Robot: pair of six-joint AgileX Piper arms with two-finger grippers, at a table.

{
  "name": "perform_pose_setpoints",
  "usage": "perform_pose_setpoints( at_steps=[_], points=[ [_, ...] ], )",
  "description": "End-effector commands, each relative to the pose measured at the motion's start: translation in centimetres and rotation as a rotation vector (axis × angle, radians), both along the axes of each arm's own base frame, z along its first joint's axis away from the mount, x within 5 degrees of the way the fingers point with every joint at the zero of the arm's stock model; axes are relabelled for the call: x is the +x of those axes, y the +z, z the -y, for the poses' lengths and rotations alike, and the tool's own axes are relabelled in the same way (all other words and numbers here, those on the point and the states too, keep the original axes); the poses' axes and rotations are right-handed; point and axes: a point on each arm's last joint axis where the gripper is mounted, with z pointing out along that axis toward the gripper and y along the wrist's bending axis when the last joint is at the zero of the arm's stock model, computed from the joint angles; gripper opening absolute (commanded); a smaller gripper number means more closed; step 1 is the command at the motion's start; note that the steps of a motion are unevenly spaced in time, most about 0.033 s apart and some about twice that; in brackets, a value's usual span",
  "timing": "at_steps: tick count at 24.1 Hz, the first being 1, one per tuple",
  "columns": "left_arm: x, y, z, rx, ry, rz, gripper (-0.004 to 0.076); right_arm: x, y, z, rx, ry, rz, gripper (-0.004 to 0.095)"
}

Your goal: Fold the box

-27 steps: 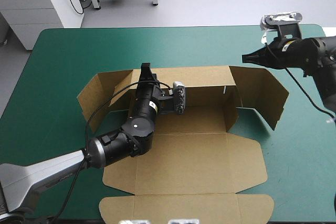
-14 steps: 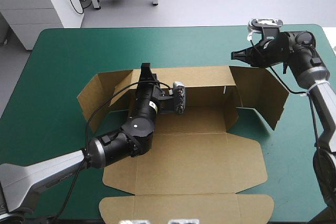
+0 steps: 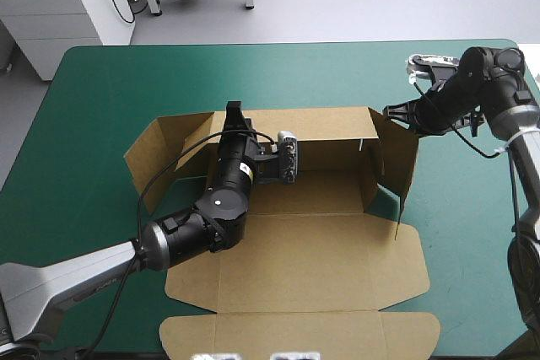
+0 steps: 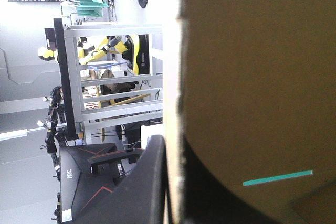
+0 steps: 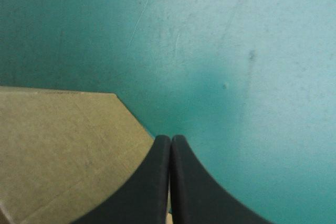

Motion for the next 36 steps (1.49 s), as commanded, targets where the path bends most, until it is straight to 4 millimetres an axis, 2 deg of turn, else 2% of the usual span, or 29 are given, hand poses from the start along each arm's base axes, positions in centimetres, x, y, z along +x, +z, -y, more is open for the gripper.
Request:
perform_pose_setpoints(
  at_steps=[1, 6, 10, 13, 16, 19, 21, 24, 27, 29, 32, 36],
  points=[
    [-0.5, 2.1, -0.2, -0.052, -0.014, 0.05, -0.0008, -1.3, 2.8, -0.3, 0.077, 0.049, 0.079, -0.002],
    [-0.6, 1.9, -0.3, -0.062, -0.005, 0.034, -0.0008, -2.5, 3.1, -0.9, 0.152, 0.08, 0.159, -0.002],
    [-0.6, 1.8, -0.3, -0.074, -0.003, 0.017, -0.0008, -4.1, 2.2, -0.8, 0.145, 0.082, 0.217, -0.002],
    [-0.6, 1.8, -0.3, -0.074, -0.003, 0.017, -0.0008, -5.8, 1.6, -1.0, 0.157, 0.102, 0.324, -0.002],
    [-0.6, 1.8, -0.3, -0.073, 0.002, 0.018, -0.0008, -8.9, -1.0, -1.4, 0.18, 0.179, 0.447, -0.002],
    [-0.6, 1.8, -0.3, -0.062, -0.003, 0.021, -0.0008, -10.3, -2.8, -1.5, 0.141, 0.256, 0.531, -0.0017],
    [-0.6, 1.8, -0.3, -0.066, -0.005, 0.021, -0.0008, -10.8, -3.9, -1.7, 0.128, 0.32, 0.512, -0.0004],
    [-0.6, 1.8, -0.3, -0.066, -0.005, 0.021, -0.0008, -11.5, -4.4, -2.2, 0.127, 0.456, 0.464, 0.0194],
    [-0.6, 1.8, -0.3, -0.066, -0.005, 0.021, -0.0008, -11.5, -4.5, -2.3, 0.115, 0.492, 0.465, 0.0536],
    [-0.6, 1.8, -0.3, -0.066, -0.005, 0.021, -0.0008, -11.2, -4.8, -2.3, 0.096, 0.52, 0.466, 0.0704],
    [-0.6, 1.8, -0.3, -0.066, -0.005, 0.021, -0.0008, -10.7, -5.2, -2.1, 0.069, 0.533, 0.477, 0.0724],
    [-0.6, 1.8, -0.3, -0.066, -0.005, 0.021, -0.0008, -10.3, -5.4, -2.4, 0.116, 0.519, 0.486, 0.0724]
  ],
)
